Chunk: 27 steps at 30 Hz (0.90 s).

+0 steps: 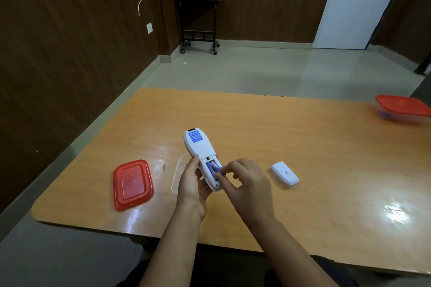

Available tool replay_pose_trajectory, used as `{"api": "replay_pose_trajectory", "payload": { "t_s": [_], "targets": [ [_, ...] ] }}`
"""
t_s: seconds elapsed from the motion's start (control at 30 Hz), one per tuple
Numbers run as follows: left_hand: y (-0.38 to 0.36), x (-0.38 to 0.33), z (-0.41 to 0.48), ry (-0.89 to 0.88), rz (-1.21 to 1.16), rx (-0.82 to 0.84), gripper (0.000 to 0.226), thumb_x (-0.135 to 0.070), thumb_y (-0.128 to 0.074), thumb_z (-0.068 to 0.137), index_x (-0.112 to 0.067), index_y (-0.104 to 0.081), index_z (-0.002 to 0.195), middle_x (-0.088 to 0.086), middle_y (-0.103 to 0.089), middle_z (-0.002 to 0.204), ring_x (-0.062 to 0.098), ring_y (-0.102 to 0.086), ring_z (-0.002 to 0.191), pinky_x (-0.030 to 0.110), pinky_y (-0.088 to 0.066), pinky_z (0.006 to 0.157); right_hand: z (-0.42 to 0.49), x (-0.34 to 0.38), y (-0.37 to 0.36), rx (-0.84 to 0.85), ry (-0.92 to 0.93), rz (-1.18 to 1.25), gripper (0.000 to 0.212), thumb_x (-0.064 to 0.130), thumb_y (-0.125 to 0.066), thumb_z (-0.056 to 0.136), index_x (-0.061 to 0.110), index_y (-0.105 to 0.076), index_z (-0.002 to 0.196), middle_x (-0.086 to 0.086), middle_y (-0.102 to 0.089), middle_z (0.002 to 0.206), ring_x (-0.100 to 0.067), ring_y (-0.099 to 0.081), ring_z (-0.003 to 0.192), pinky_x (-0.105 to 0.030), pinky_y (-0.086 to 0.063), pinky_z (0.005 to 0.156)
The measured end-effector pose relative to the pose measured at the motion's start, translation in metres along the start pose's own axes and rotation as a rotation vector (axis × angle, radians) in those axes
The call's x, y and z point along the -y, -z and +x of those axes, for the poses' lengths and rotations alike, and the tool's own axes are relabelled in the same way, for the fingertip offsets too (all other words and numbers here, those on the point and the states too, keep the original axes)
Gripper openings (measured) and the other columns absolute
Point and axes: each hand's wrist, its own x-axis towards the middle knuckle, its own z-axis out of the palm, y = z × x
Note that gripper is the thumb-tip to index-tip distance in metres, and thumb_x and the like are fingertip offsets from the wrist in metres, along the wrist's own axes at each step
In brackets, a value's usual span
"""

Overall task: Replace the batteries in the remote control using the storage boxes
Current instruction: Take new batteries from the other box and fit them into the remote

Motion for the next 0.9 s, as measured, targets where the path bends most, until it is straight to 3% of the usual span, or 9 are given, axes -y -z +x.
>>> {"api": "replay_pose_trajectory", "payload": {
  "t_s": [0.1, 0.17, 0.3, 0.43, 0.57, 0.67, 0.77, 0.83, 0.9],
  "targets": [
    [-0.001, 0.001, -0.001, 0.0, 0.029, 0.006, 0.032, -0.033, -0.044, 0.097, -0.015, -0.061, 0.117, 0.008, -0.073, 0.098, 0.02, -0.068, 0.079, 0.038, -0.054, 0.077, 0.0, 0.001, 0.0, 0.022, -0.102, 0.075, 0.011, 0.03, -0.073, 0.077, 0.025, -0.064, 0.077, 0.013, -0.062, 0.077, -0.006, -0.051, 0.071, -0.023, -0.043, 0.056],
    [-0.001, 0.001, -0.001, 0.001, 0.047, 0.015, 0.031, -0.033, -0.043, 0.098, -0.015, -0.064, 0.112, 0.006, -0.073, 0.095, 0.021, -0.068, 0.08, 0.036, -0.054, 0.07, 0.002, 0.002, 0.002, 0.049, -0.243, 0.234, 0.012, 0.029, -0.075, 0.075, 0.027, -0.063, 0.075, 0.013, -0.063, 0.079, -0.006, -0.054, 0.073, -0.021, -0.044, 0.06],
    [-0.002, 0.003, -0.001, 0.017, 0.073, 0.062, 0.037, -0.033, -0.04, 0.098, -0.012, -0.071, 0.1, 0.001, -0.075, 0.084, 0.015, -0.069, 0.07, 0.028, -0.056, 0.06, 0.005, 0.011, 0.008, 0.237, -0.868, 1.002, 0.024, 0.01, -0.078, 0.073, 0.019, -0.059, 0.085, 0.001, -0.067, 0.093, -0.007, -0.062, 0.071, -0.023, -0.048, 0.066],
    [-0.007, 0.007, 0.001, 0.015, 0.089, 0.074, 0.042, -0.034, -0.035, 0.099, -0.009, -0.067, 0.111, 0.002, -0.075, 0.096, 0.018, -0.066, 0.088, 0.034, -0.052, 0.078, 0.007, 0.007, 0.01, 0.327, -1.225, 1.276, 0.032, 0.002, -0.072, 0.075, 0.015, -0.054, 0.097, -0.003, -0.073, 0.083, -0.014, -0.065, 0.071, -0.024, -0.048, 0.064],
    [-0.011, 0.01, 0.0, 0.036, 0.084, 0.102, 0.046, -0.035, -0.033, 0.1, -0.008, -0.063, 0.121, 0.006, -0.072, 0.108, 0.016, -0.066, 0.087, 0.03, -0.053, 0.071, 0.007, 0.004, 0.007, 0.336, -1.273, 1.357, 0.022, -0.002, -0.066, 0.079, 0.013, -0.056, 0.091, -0.001, -0.071, 0.073, -0.011, -0.062, 0.066, -0.021, -0.045, 0.061],
    [-0.013, 0.012, 0.0, 0.052, 0.069, 0.113, 0.045, -0.035, -0.032, 0.1, -0.008, -0.062, 0.12, 0.007, -0.071, 0.109, 0.017, -0.066, 0.089, 0.031, -0.053, 0.073, 0.006, 0.002, 0.005, 0.31, -1.267, 1.323, 0.02, -0.003, -0.064, 0.078, 0.013, -0.056, 0.087, -0.003, -0.07, 0.077, -0.013, -0.06, 0.069, -0.022, -0.044, 0.059],
    [-0.013, 0.012, 0.002, 0.049, 0.038, 0.096, 0.047, -0.036, -0.031, 0.1, -0.006, -0.062, 0.121, 0.007, -0.069, 0.107, 0.018, -0.063, 0.091, 0.032, -0.051, 0.074, 0.009, -0.002, 0.009, 0.416, -1.19, 1.236, 0.022, 0.005, -0.07, 0.079, 0.015, -0.054, 0.09, -0.002, -0.071, 0.081, -0.013, -0.06, 0.071, -0.023, -0.045, 0.063],
    [-0.012, 0.01, 0.002, 0.059, -0.005, 0.068, 0.046, -0.036, -0.033, 0.1, -0.009, -0.068, 0.112, 0.004, -0.07, 0.098, 0.016, -0.063, 0.086, 0.031, -0.05, 0.074, 0.016, -0.01, 0.02, 0.505, -1.066, 1.071, 0.021, 0.019, -0.073, 0.08, 0.018, -0.056, 0.093, -0.001, -0.07, 0.088, -0.013, -0.059, 0.074, -0.025, -0.044, 0.066],
    [-0.011, 0.009, 0.004, 0.069, -0.058, 0.044, 0.044, -0.034, -0.035, 0.1, -0.016, -0.075, 0.093, 0.003, -0.071, 0.093, 0.017, -0.062, 0.082, 0.033, -0.047, 0.078, 0.022, -0.033, 0.032, 0.447, -0.871, 0.626, 0.024, 0.034, -0.071, 0.082, 0.021, -0.06, 0.099, 0.001, -0.068, 0.097, -0.012, -0.059, 0.08, -0.026, -0.045, 0.068]
  ]
}}
